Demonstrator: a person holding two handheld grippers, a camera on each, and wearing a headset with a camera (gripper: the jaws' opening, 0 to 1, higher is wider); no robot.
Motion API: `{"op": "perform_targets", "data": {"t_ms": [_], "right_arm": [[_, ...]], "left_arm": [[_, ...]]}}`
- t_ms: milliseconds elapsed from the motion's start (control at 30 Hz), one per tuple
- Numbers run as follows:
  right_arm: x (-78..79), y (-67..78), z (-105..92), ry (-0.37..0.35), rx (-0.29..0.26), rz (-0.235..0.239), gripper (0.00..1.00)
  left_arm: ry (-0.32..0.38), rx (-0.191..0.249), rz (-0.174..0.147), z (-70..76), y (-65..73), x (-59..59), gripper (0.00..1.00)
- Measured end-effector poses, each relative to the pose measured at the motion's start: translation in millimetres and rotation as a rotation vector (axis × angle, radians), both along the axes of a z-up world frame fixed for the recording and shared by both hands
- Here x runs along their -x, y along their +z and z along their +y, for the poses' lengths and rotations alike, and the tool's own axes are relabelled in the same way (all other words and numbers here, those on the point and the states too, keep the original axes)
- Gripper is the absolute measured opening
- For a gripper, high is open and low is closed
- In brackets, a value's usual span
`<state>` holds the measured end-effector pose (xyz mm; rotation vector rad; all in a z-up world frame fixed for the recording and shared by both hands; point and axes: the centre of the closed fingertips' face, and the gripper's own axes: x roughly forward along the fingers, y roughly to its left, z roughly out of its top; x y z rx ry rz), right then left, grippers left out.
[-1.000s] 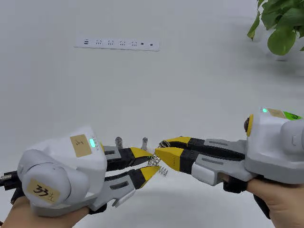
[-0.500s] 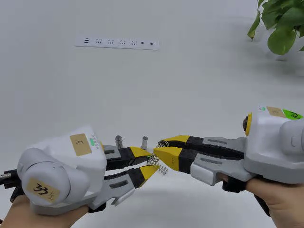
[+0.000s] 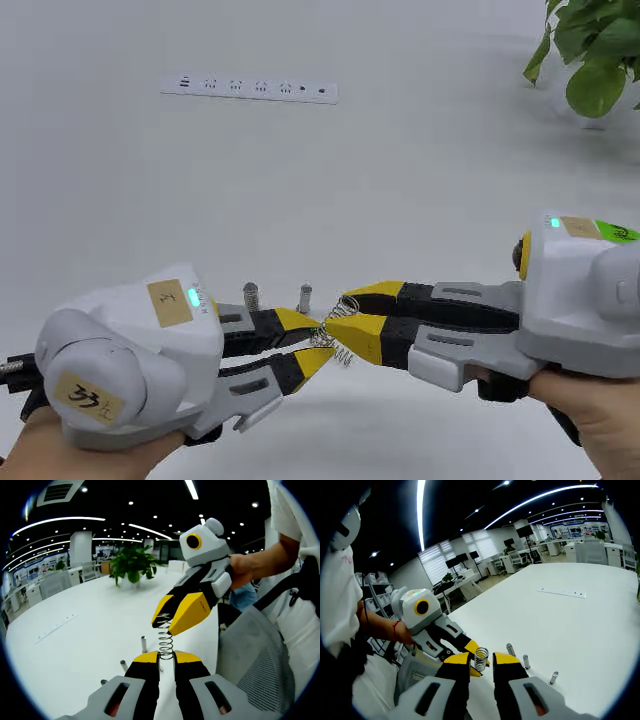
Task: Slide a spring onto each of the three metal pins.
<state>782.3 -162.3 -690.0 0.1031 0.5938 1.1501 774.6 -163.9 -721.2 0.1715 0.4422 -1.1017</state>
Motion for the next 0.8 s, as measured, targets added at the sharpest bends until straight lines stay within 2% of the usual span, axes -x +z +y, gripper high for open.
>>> {"op": "perform_targets", "data": {"t_ms": [167,267,433,533,567,667,700,800], "right_arm": [[1.2,1.9,-5.3,0.097,0.065,-0.026,0.27],[4.5,5.4,-6.9,0.185,0.106,-0.037,0.31],[8.5,9.4,-8.3,0.355,0.203,-0.083,0.38],[12.9,12.8,-6.3,0.473,0.279,-0.116,0.39],[12.2,14.0,-5.4,0.521,0.314,-0.145,0.39],[11.7,15.1,-2.5,0.613,0.377,-0.173,0.39],[8.4,8.7,-2.6,0.641,0.397,-0.187,0.38],[7.1,4.3,1.1,0.72,0.447,-0.202,0.38]], "left_arm": [[-0.008,0.001,-0.004,0.0,0.0,0.7,0.1],[-0.013,0.002,-0.009,0.0,0.6,0.9,0.1],[-0.024,0.007,-0.018,-0.1,2.4,1.3,0.09],[-0.03,0.012,-0.023,-0.5,3.7,1.5,0.09],[-0.031,0.015,-0.024,-0.9,4.3,1.5,0.09],[-0.037,0.02,-0.029,-1.6,5.7,1.8,0.09],[-0.041,0.02,-0.032,-1.9,6.2,2.1,0.09],[-0.045,0.024,-0.036,-1.7,7.2,2.5,0.09]]}}
